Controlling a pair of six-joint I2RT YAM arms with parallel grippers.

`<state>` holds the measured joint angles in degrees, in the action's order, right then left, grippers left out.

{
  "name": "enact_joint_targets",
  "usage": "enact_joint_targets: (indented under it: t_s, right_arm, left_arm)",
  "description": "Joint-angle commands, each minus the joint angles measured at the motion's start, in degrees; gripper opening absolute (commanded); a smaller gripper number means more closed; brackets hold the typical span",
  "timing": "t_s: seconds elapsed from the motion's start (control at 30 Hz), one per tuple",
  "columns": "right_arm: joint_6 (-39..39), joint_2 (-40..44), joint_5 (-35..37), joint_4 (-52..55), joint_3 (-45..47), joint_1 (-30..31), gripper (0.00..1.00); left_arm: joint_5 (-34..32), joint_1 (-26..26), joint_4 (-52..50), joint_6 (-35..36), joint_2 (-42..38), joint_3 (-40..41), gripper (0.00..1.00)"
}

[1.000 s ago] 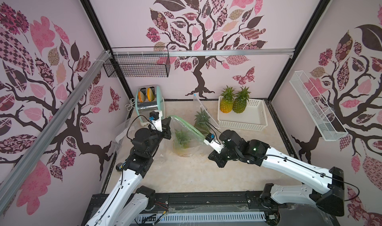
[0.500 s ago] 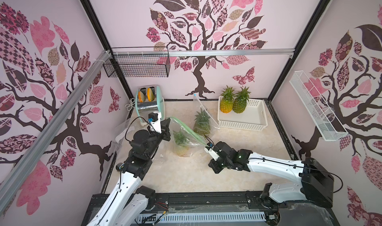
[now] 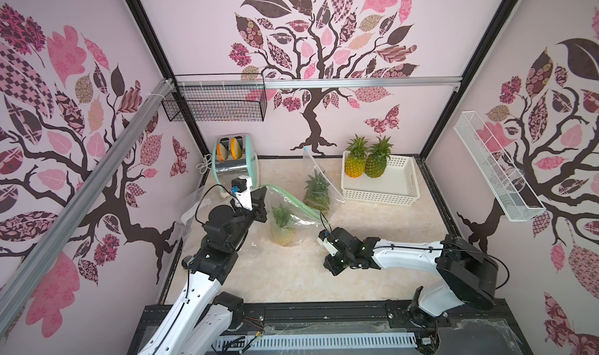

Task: Open the zip-top bag and take out the pineapple
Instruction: Open the zipper of the food storage bag at the center of the board.

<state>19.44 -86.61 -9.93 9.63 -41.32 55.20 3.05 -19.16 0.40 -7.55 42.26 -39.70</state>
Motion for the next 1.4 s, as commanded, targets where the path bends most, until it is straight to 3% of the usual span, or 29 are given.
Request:
enact_joint_targets:
  t_s: [0.0,0.2,0.4,0.53,0.83,1.17,1.37]
  right_arm:
    - [-1.4,6.4,-1.3,7.1,-5.4,1.9,0.24]
    - [-5.2,20.3,-0.4,29.0,-21.4,6.9,0.37]
    - [-6.9,27.8,7.2,29.6,-31.4,6.9,0.43]
    - [-8.7,23.6,14.3,27.0,-34.5,6.6,0.45]
    - [-11.7,11.1,17.6,23.6,-38.1,6.5,0.45]
    - [-11.1,10.6,21.2,20.8,-40.5,3.3,0.45]
    - [-12.1,9.0,19.3,20.1,-42.5,-0.1,0.45]
  left_arm:
    - [0.8,0.3,2.0,-0.1,-0.2,0.4,0.0]
    - [7.1,0.3,3.6,0.0,1.3,-0.3,0.0]
    - [9.8,0.4,4.2,0.3,0.9,0.0,0.0]
    - [11.9,0.4,5.6,-0.4,0.0,0.8,0.0]
    - [13.6,0.5,5.0,-0.2,-1.0,0.9,0.0]
    - [13.3,0.5,4.3,-0.3,-2.0,1.6,0.0]
    - [13.3,0.4,3.9,0.0,-2.3,1.7,0.0]
